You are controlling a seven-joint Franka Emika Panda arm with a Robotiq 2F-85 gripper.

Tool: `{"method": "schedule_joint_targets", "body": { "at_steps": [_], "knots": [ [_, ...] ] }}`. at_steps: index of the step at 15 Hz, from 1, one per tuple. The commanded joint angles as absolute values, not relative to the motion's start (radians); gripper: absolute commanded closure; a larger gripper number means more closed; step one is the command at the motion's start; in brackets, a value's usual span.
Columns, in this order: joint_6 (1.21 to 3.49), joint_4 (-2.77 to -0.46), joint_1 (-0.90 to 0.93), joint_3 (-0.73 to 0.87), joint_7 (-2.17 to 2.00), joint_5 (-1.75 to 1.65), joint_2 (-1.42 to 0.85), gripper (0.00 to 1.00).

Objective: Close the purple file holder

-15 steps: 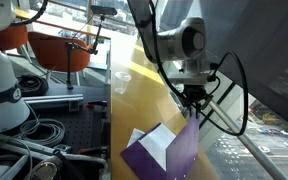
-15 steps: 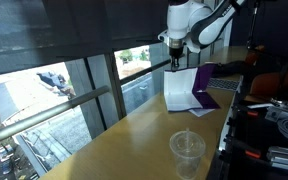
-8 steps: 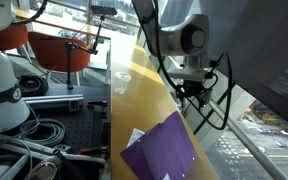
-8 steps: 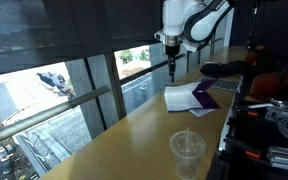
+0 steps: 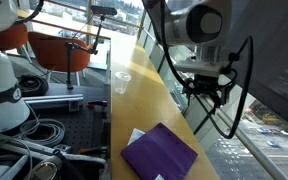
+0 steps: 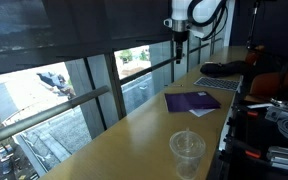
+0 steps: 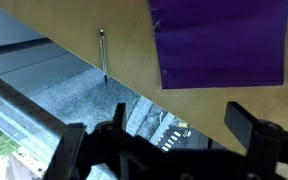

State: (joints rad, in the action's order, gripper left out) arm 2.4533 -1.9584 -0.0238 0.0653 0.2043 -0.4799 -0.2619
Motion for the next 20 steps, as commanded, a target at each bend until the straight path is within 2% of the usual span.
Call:
{"method": "schedule_joint_targets", "body": {
  "at_steps": [1, 8, 20],
  "knots": [
    [2.446, -2.118, -0.052, 0.077, 0.225, -0.442, -0.079, 0.00],
    [2.410, -2.353, -0.076, 0.100, 0.390, -0.130, 0.174, 0.00],
    [2.420, -2.362, -0.087, 0.126, 0.368, -0.163, 0.182, 0.00]
  ]
}}
